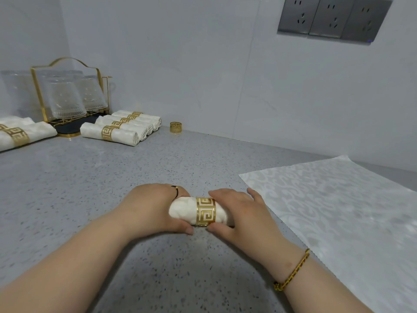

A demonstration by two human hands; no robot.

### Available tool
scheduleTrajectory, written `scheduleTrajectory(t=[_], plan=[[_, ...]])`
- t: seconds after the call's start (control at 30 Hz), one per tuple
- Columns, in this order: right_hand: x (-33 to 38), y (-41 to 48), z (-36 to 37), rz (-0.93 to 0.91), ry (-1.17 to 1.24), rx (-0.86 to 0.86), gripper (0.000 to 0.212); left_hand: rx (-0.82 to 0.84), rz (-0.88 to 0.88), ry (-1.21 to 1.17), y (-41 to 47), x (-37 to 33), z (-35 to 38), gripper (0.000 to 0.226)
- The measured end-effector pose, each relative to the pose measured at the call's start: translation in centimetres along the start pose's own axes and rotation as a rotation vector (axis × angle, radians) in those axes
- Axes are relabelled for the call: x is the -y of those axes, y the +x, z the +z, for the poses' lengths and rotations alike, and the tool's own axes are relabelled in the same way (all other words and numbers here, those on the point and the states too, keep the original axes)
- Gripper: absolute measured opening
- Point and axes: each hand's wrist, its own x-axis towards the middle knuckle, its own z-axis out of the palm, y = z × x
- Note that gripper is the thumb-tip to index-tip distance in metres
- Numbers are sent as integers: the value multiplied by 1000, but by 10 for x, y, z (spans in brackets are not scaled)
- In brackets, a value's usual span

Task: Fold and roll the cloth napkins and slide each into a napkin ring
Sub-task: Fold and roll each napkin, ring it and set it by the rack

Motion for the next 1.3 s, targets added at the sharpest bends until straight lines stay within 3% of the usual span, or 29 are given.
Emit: scheduleTrajectory(t=[0.2,0.43,0.5,0.6,0.63,0.7,0.77,0.83,1.07,1.3], plan=[[4,3,4,-22,-67,-135,44,-36,4,82,2,-4,3,57],[4,4,-1,17,11,-53,54,-49,32,48,3,-3,7,62],[5,2,-3,12,35,-39,57,-61,42,51,2,-1,7,80],[7,1,-4,21,23,-35,54,-73,20,-26,-6,11,1,126],[9,1,-4,32,-2,-27,51,-79,-7,-72,-12,20,-3,129],[11,4,-2,34,-85,-69,44,-109,-56,-133,-19,44,-8,106],[17,10,-2,56,-120,-78,45,-118,-125,-134,-25,72,-13,62],[23,23,2,35,-129,-96,49,-154,-219,-140,-31,102,-18,44],[56,106,30,56,-113,48,49,-192,-501,-58,-40,189,-21,37],[98,214,89,55,-102,45,45,-223,-492,-14,-31,210,-8,33]])
